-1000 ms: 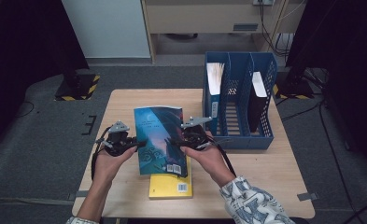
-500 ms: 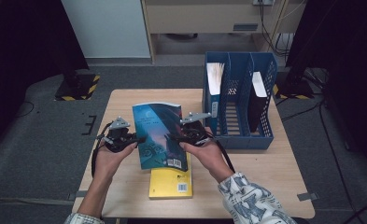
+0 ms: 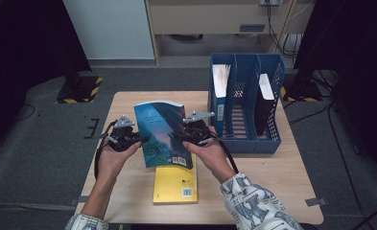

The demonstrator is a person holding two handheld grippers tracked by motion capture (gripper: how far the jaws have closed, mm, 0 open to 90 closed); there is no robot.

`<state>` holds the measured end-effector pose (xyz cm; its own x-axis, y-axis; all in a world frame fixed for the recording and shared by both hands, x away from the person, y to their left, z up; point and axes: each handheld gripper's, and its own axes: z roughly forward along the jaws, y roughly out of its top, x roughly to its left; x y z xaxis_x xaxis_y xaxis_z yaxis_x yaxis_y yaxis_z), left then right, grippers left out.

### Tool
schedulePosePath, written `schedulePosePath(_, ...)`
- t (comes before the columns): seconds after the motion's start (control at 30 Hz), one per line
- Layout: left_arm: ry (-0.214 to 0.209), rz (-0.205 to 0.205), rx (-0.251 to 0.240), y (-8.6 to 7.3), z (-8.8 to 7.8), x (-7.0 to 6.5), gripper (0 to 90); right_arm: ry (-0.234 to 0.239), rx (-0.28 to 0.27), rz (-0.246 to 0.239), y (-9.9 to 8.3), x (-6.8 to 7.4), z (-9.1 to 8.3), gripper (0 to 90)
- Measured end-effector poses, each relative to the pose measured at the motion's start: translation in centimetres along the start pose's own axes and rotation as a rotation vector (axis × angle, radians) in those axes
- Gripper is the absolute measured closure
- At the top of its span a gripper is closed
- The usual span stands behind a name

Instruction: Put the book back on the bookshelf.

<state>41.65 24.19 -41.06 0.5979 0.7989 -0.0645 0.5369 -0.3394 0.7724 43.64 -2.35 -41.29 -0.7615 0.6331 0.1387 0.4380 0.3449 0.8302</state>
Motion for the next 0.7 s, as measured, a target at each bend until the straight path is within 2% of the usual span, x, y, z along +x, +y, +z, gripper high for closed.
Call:
schedulePosePath(0.13,0.003,0.019,0.006,0.4,0.3,0.1,70.5,-0.009,-0.009,-0.008,0.1,-0.5,0.1,71.9)
schedulePosePath(0.27,-0.001,0.030,-0.009,0.1,0.3,-0.1,70.5,-0.010,-0.018,0.001,-0.3,-0.7,0.1,71.7)
schedulePosePath(0.43,0.000,0.036,-0.022,-0.4,-0.2,-0.5,70.2,-0.017,-0.031,-0.027,-0.7,-0.2,-0.2,71.0)
schedulePosePath(0.57,0.000,0.046,-0.028,-0.7,-0.8,-1.3,70.0,-0.018,-0.038,-0.023,-1.3,0.3,-0.7,68.5)
schedulePosePath(0.7,-0.004,0.043,-0.039,-1.1,-1.1,-1.7,68.3,0.001,-0.042,-0.031,-1.9,0.6,-1.3,66.8)
